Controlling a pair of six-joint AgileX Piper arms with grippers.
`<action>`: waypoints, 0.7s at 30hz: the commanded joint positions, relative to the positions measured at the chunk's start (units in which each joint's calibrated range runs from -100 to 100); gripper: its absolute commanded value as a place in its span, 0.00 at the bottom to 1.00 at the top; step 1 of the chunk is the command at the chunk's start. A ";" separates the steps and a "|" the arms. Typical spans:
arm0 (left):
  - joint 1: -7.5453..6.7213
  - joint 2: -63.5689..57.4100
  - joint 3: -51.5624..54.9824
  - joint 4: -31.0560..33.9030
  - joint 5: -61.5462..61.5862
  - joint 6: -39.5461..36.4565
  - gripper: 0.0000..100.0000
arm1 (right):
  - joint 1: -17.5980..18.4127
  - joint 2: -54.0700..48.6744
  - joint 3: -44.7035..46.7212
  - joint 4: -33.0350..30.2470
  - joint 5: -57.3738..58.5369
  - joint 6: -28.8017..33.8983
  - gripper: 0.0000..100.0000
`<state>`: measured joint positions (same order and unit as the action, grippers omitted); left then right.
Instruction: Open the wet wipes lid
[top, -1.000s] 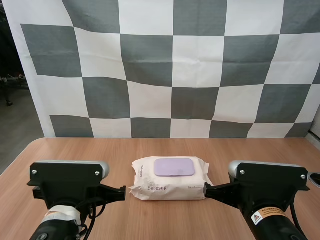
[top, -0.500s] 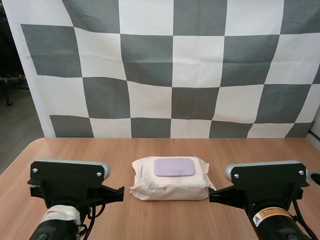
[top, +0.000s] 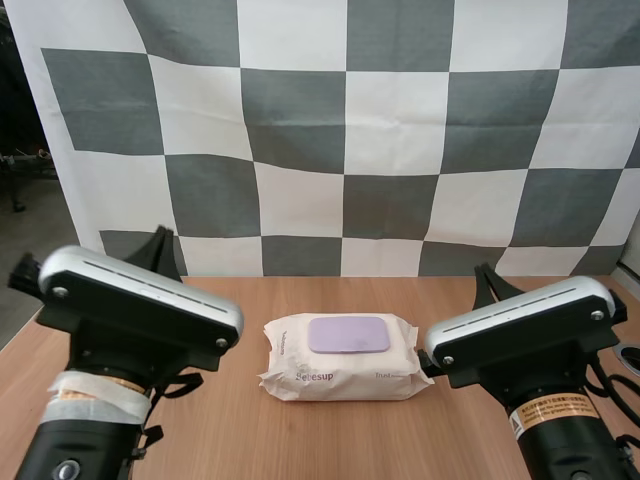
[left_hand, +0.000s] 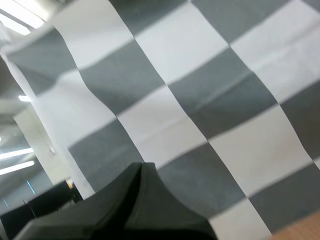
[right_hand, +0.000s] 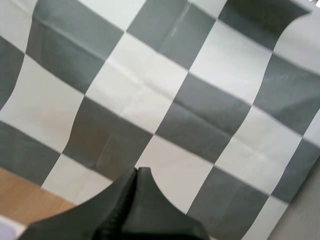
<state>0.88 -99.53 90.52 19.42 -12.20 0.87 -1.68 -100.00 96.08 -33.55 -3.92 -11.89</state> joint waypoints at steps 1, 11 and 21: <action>-0.01 4.73 -10.81 -28.59 -1.56 0.01 0.00 | -0.03 0.68 -9.88 9.66 -1.70 -0.01 0.00; 3.40 23.80 -21.24 -36.29 33.64 -8.71 0.00 | -0.03 31.07 -29.28 -7.41 38.56 -0.01 0.00; 3.75 33.86 -11.49 -39.83 37.07 -9.27 0.00 | 4.96 40.47 -31.14 16.15 39.33 -28.37 0.00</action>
<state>4.62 -67.36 76.77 -14.21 17.33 -8.51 1.18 -65.85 64.73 -38.32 32.95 -20.65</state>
